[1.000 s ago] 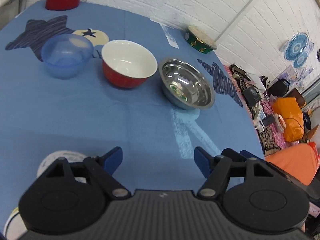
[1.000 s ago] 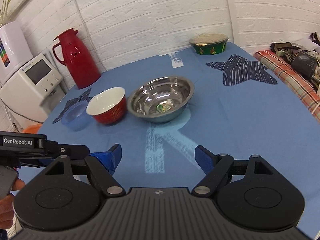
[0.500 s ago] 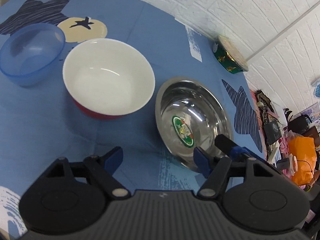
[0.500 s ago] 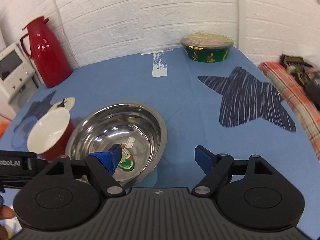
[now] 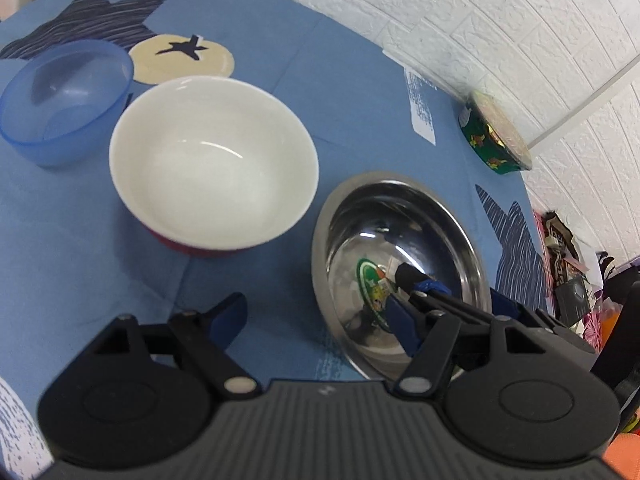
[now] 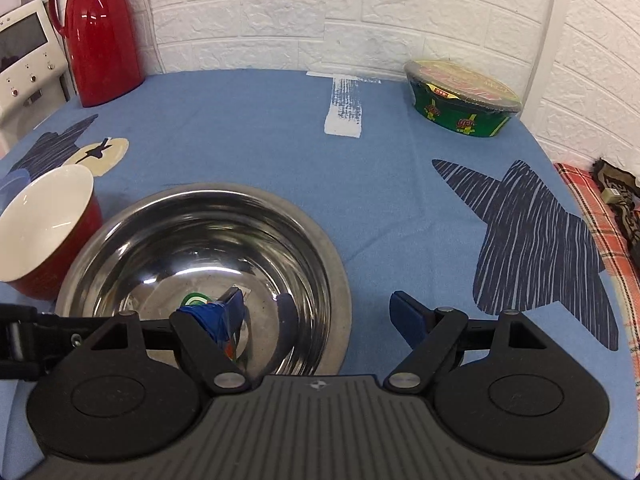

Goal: Organize plates and bowls
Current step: 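Grasp the steel bowl rim with both tools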

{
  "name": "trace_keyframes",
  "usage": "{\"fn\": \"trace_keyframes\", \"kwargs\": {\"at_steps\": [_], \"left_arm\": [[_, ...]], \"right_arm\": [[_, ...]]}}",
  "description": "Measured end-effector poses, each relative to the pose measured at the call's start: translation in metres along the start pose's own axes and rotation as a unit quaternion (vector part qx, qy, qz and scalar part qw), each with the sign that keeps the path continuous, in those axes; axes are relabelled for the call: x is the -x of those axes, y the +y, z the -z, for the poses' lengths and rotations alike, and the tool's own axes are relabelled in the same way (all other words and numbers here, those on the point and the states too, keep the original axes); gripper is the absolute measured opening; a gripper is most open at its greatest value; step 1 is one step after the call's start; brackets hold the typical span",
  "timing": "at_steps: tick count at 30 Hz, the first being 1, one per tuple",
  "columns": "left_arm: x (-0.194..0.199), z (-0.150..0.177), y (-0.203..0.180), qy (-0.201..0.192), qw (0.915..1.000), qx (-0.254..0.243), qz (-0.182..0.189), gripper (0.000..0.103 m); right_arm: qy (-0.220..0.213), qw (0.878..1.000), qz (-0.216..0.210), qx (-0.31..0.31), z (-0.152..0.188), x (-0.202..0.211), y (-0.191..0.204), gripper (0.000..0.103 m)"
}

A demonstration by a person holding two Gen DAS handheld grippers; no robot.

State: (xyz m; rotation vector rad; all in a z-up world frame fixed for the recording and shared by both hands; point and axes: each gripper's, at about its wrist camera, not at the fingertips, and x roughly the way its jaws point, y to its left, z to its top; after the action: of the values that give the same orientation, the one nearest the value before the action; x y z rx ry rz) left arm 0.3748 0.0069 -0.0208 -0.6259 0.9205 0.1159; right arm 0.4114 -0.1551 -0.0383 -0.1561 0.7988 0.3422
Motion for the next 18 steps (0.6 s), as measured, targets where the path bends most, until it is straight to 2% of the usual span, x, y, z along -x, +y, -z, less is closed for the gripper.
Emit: {"fn": "trace_keyframes", "kwargs": {"at_steps": [2,3,4,5,6,8,13,18], "left_arm": [[-0.001,0.000,-0.001,-0.002,1.0000,-0.007,-0.004,0.068],[-0.001,0.000,-0.002,-0.004,0.9999,-0.013,-0.003,0.060],[-0.002,-0.001,-0.002,-0.002,0.9998,-0.020,-0.002,0.042],[-0.003,-0.002,-0.004,0.003,0.9995,-0.032,-0.003,0.027],[-0.004,-0.002,-0.005,0.008,0.9989,-0.045,-0.004,0.018],[-0.006,-0.003,-0.003,0.029,0.9981,-0.052,0.016,0.003],[0.010,0.011,0.005,0.042,0.9958,-0.079,0.022,0.003],[0.040,0.034,0.015,0.051,0.9926,-0.106,0.027,0.004]], "right_arm": [[-0.011,1.000,-0.014,0.001,0.004,0.002,0.001,0.061],[-0.013,0.999,-0.029,0.000,0.006,0.003,0.001,0.056],[-0.021,0.999,-0.041,0.004,0.010,0.007,0.003,0.052],[-0.026,0.998,-0.049,0.013,0.012,0.010,0.007,0.042],[-0.027,0.998,-0.057,0.014,0.014,0.014,0.010,0.034],[-0.022,0.997,-0.077,0.012,0.017,0.020,0.016,0.030],[-0.009,0.996,-0.093,-0.005,0.029,0.036,0.024,0.030],[-0.003,0.996,-0.090,0.008,0.053,0.068,0.043,0.032]]}}
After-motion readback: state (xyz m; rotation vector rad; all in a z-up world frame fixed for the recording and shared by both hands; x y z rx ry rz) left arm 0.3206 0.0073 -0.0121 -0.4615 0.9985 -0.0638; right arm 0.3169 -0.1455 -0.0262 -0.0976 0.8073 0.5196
